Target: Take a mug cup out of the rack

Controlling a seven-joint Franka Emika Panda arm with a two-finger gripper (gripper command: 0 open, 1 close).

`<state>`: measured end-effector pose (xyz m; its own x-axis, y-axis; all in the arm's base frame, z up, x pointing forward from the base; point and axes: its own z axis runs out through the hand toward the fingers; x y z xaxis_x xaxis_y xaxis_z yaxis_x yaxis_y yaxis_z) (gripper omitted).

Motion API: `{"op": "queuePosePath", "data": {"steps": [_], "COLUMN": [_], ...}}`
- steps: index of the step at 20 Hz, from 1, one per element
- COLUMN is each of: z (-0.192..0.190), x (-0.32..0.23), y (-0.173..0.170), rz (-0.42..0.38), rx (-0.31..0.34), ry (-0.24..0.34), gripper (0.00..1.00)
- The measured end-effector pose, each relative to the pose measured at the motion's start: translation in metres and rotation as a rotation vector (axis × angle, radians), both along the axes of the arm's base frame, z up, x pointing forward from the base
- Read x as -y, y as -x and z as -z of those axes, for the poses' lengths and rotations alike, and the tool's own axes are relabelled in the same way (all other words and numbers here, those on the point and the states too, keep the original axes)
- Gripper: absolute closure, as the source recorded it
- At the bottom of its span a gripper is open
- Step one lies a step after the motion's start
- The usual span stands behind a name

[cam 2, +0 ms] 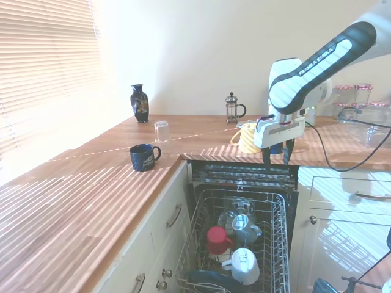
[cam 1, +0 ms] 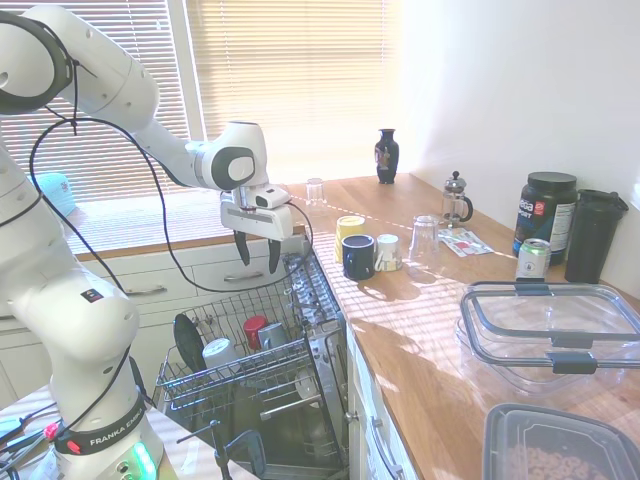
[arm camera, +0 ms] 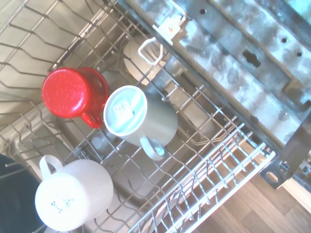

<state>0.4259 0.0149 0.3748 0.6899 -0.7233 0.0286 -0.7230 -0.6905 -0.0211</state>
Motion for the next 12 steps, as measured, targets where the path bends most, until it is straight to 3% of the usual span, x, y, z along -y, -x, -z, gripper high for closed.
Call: {"op": "queuePosePath", "data": {"steps": [5,12], "z": [0.015,0.069], "x": [-0.017,-0.062], "y": [0.007,0.018], "rz": [-0.046,-0.204], "rx": [-0.026,-0.064], "ry": [0.021,0.086], "gripper": [0.00,0.00]}}
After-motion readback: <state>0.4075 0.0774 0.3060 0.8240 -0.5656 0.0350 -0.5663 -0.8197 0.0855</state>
